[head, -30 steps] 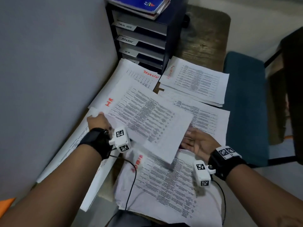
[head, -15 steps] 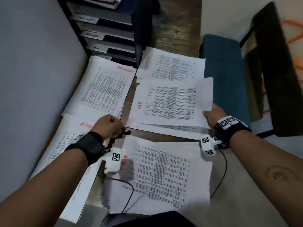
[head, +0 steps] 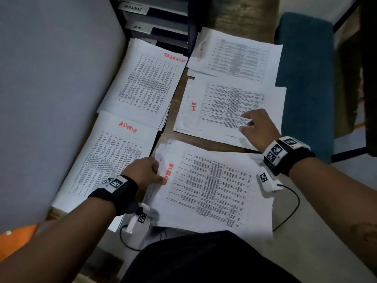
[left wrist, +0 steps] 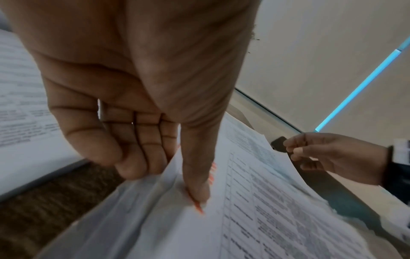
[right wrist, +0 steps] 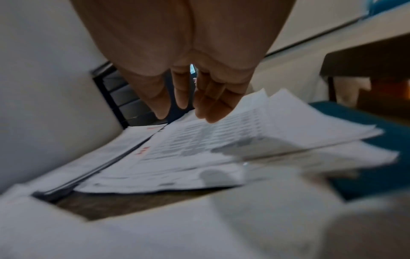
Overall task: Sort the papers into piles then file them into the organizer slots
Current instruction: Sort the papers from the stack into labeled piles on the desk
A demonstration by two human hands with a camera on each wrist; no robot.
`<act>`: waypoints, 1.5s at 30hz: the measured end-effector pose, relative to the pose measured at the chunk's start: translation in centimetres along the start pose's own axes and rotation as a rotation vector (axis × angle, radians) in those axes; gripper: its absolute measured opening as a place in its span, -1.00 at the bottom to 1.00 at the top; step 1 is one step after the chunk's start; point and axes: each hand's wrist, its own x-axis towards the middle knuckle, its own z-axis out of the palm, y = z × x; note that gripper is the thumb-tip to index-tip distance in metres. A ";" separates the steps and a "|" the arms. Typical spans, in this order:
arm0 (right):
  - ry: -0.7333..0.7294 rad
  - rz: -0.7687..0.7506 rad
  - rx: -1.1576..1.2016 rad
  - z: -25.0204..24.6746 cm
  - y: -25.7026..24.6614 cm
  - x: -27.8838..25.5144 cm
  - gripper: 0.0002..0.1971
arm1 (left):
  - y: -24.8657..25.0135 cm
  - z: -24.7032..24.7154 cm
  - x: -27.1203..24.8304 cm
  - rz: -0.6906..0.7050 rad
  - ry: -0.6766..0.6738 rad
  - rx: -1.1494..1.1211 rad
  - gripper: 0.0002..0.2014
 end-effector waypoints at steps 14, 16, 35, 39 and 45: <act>-0.392 -0.086 -0.031 5.5 -4.2 -4.1 -0.92 | 0.3 1.9 -1.9 -0.040 0.071 -0.216 -0.59; -0.388 -0.098 -0.044 5.2 -4.7 -3.8 -0.91 | -0.2 1.8 -2.2 -0.034 0.092 -0.362 -0.62; -0.262 -0.062 -0.235 4.7 0.0 -2.4 -0.70 | -5.1 3.8 -4.6 -0.011 -0.123 -0.866 -0.62; -0.168 -0.181 -0.437 5.1 0.4 -2.5 -0.36 | -4.3 3.1 -4.7 0.030 0.046 -0.697 -0.93; -0.237 -0.161 -0.232 5.2 -2.7 -1.6 -0.18 | -3.7 2.5 -4.3 0.062 0.009 -0.682 -0.60</act>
